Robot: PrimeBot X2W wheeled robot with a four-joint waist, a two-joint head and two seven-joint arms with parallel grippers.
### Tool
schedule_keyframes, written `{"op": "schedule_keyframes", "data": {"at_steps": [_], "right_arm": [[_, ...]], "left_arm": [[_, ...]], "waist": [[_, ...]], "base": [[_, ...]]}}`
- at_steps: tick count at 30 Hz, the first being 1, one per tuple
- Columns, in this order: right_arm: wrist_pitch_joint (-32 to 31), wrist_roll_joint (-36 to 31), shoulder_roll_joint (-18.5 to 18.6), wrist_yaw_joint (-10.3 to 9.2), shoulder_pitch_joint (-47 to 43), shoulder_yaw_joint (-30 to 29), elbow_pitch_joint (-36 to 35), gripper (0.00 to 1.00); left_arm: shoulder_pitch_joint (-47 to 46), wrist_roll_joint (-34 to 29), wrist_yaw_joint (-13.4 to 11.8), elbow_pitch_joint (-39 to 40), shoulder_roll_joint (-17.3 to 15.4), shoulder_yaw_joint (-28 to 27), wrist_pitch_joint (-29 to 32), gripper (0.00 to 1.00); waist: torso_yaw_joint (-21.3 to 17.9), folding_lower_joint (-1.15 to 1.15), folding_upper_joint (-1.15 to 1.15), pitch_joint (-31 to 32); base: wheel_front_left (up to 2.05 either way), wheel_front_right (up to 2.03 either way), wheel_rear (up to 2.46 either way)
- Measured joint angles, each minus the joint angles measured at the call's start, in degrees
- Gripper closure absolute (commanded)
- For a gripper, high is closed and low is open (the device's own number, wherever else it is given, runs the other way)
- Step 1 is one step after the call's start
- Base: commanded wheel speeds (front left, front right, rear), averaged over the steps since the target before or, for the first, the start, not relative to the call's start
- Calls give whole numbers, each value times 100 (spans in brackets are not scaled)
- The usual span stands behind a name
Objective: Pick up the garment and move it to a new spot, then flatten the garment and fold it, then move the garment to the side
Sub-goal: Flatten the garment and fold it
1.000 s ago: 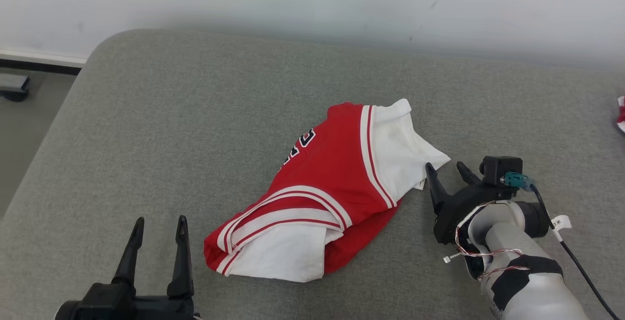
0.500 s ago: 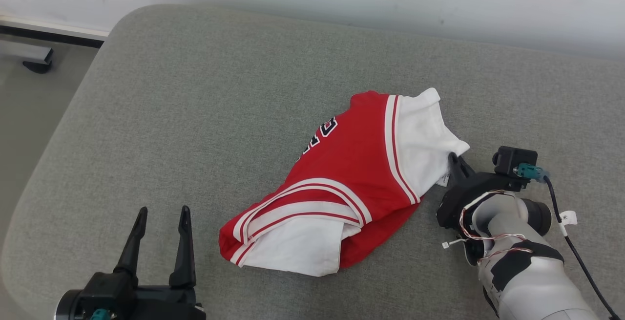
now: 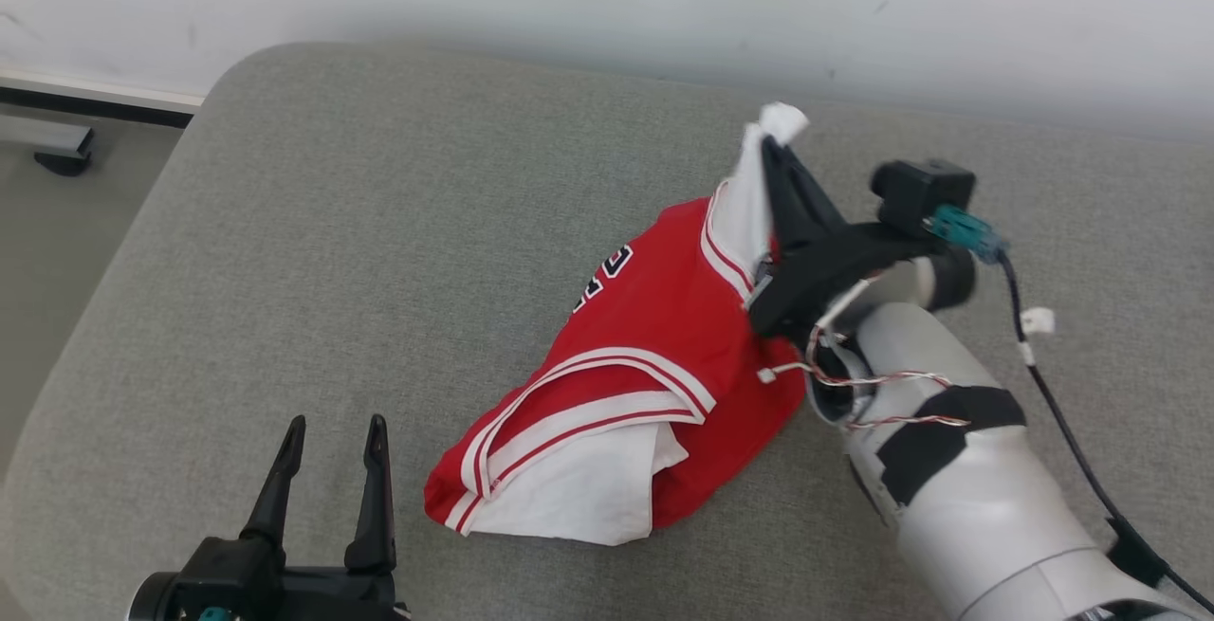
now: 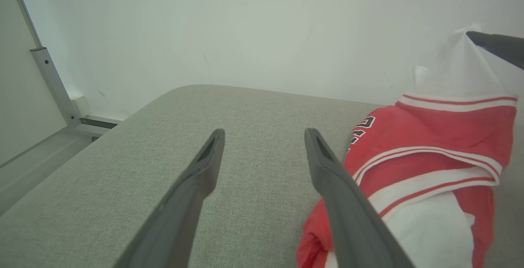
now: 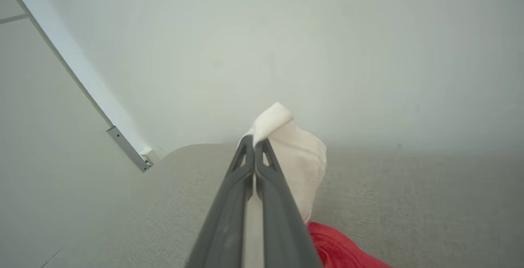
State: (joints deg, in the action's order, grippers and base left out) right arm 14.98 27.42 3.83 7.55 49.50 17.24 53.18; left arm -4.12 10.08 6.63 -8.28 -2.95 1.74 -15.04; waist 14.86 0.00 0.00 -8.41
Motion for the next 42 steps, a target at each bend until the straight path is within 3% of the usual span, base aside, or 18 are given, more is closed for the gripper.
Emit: {"op": "schedule_keyframes", "data": {"at_steps": [3, 8, 9, 16, 20, 29, 42], "right_arm": [[1, 280, -71, 0, 126, 568, -303, 100], [-2, 1372, -88, 0, 135, 2102, -764, 98], [-7, 1471, -100, 0, 144, 2332, -708, 0], [-7, 1767, -96, 0, 343, 2874, -209, 0], [-1, 1611, -59, 0, 375, 2495, -181, 0], [0, 1305, 628, 0, -402, 1833, 207, 0], [0, 1318, 409, 0, -778, 1730, 1149, 0]], "left_arm": [[-1, 8, 3, -30, 0, 44, 0, 0], [-6, 34, 42, -105, 1, 127, 0, 0], [-9, 34, 42, -129, 0, 131, 0, 0], [-5, 42, 42, -132, 0, 15, -1, 0], [60, 22, 40, -114, 1, -77, 0, 0], [92, -1, 43, -14, 1, -131, 0, 0], [80, -1, 43, 10, 1, -57, 0, 0]], "waist": [[61, 0, 0, 9], [201, 0, 0, 25], [224, 0, 0, 29], [169, -1, 0, 92], [11, 0, 0, 134], [-239, -1, 0, 259], [-137, -1, 0, 76]], "base": [[0, 0, 0], [0, 0, 0], [0, 0, 0], [0, 0, 0], [0, 0, 0], [0, 0, 0], [0, 0, 0]]}}
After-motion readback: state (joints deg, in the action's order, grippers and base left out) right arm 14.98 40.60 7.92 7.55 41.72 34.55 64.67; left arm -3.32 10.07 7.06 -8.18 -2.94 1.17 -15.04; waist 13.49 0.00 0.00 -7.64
